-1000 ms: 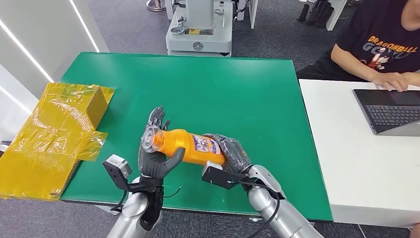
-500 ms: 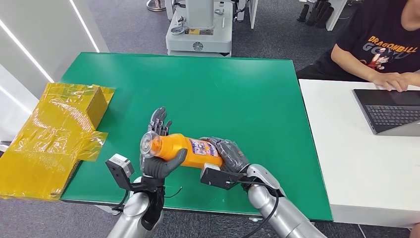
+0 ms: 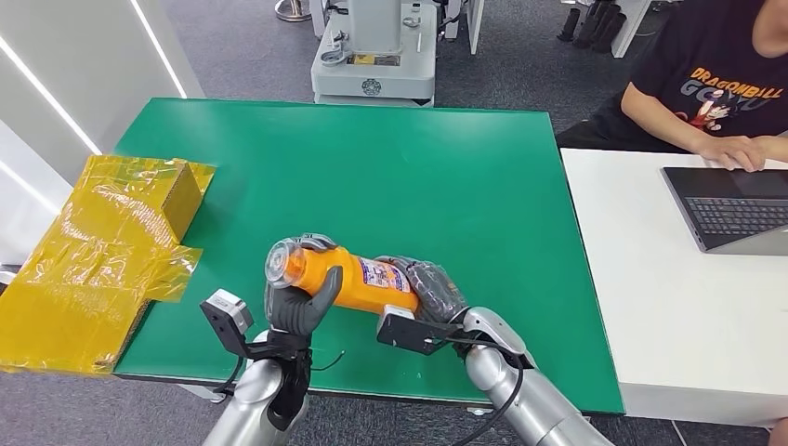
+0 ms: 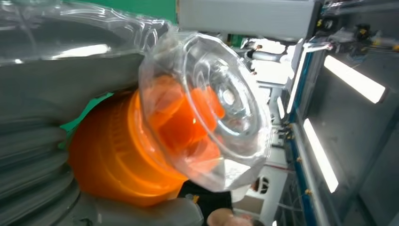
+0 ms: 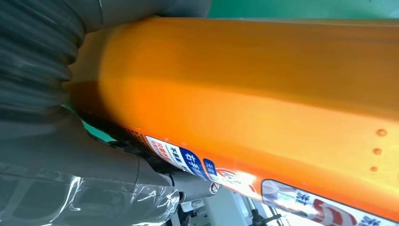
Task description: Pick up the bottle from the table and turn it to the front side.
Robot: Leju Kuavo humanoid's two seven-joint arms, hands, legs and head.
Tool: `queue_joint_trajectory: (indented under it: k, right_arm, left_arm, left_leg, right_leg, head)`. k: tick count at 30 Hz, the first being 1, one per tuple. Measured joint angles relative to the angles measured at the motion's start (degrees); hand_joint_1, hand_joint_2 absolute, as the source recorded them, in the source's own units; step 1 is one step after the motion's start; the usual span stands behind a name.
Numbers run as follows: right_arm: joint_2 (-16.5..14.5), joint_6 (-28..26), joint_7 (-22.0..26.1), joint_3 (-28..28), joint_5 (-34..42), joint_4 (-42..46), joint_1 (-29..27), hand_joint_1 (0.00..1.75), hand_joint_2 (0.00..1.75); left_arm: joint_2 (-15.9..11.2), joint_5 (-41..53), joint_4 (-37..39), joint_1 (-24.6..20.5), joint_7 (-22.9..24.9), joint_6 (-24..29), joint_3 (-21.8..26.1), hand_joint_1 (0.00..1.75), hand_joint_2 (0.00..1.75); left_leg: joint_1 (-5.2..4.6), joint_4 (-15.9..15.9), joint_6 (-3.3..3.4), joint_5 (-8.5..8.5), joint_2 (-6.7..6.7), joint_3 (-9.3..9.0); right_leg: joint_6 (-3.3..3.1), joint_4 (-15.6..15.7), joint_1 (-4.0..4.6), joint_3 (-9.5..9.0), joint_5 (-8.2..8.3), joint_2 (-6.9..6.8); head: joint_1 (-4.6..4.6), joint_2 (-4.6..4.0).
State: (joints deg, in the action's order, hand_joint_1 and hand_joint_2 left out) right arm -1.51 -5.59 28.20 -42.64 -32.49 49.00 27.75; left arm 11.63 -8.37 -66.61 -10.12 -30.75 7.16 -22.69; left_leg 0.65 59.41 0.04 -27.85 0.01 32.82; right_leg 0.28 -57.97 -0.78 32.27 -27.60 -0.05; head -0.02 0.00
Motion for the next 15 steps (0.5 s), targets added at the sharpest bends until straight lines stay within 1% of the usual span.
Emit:
queue_joint_trajectory:
  k: [6,7,8,10,11,12,15]
  right_arm:
    - [0.00,0.38,-0.13,0.00,-0.57,-0.02,-0.22,1.75,1.75]
    - [0.00,0.47,-0.21,0.00,-0.69,-0.02,-0.23,1.56,1.75]
    - [0.00,0.51,-0.31,0.00,-0.82,-0.02,-0.23,1.23,1.75]
    - [0.00,0.40,-0.63,0.00,-1.14,-0.02,-0.25,0.37,1.75]
    - [0.00,0.26,-0.84,-0.01,-1.31,-0.02,-0.27,0.12,1.75]
    - [0.00,0.09,-1.02,-0.02,-1.48,0.01,-0.32,0.01,1.75]
    - [0.00,-0.67,-1.21,-0.17,-1.85,0.26,-0.69,0.00,1.75]
  left_arm:
    - [0.38,-0.41,0.20,-0.44,-0.05,-0.01,-0.20,1.75,1.75]
    - [0.46,-0.46,0.25,-0.50,-0.09,-0.01,-0.26,1.75,1.75]
    - [0.53,-0.50,0.30,-0.56,-0.11,0.00,-0.32,1.75,1.75]
    - [0.61,-0.52,0.39,-0.64,-0.16,0.02,-0.42,1.75,1.75]
    - [0.62,-0.53,0.45,-0.67,-0.21,0.02,-0.45,1.75,1.75]
    - [0.63,-0.51,0.52,-0.71,-0.25,0.04,-0.48,1.75,1.75]
    - [0.56,-0.29,0.76,-0.81,-0.30,0.38,-0.49,1.75,1.75]
  left_leg:
    - [0.00,0.00,0.00,0.00,0.00,0.00]
    - [0.00,0.00,0.00,0.00,0.00,0.00]
    - [0.00,0.00,0.00,0.00,0.00,0.00]
    - [0.00,0.00,0.00,0.00,0.00,0.00]
    - [0.00,0.00,0.00,0.00,0.00,0.00]
    - [0.00,0.00,0.00,0.00,0.00,0.00]
    - [0.00,0.00,0.00,0.00,0.00,0.00]
  right_leg:
    - [0.00,0.00,0.00,0.00,0.00,0.00]
    - [0.00,0.00,0.00,0.00,0.00,0.00]
    - [0.00,0.00,0.00,0.00,0.00,0.00]
    - [0.00,0.00,0.00,0.00,0.00,0.00]
    - [0.00,0.00,0.00,0.00,0.00,0.00]
    - [0.00,0.00,0.00,0.00,0.00,0.00]
    - [0.00,0.00,0.00,0.00,0.00,0.00]
  head:
    - [-0.01,0.00]
    - [-0.01,0.00]
    - [-0.01,0.00]
    - [-0.01,0.00]
    - [-0.01,0.00]
    - [-0.01,0.00]
    - [-0.01,0.00]
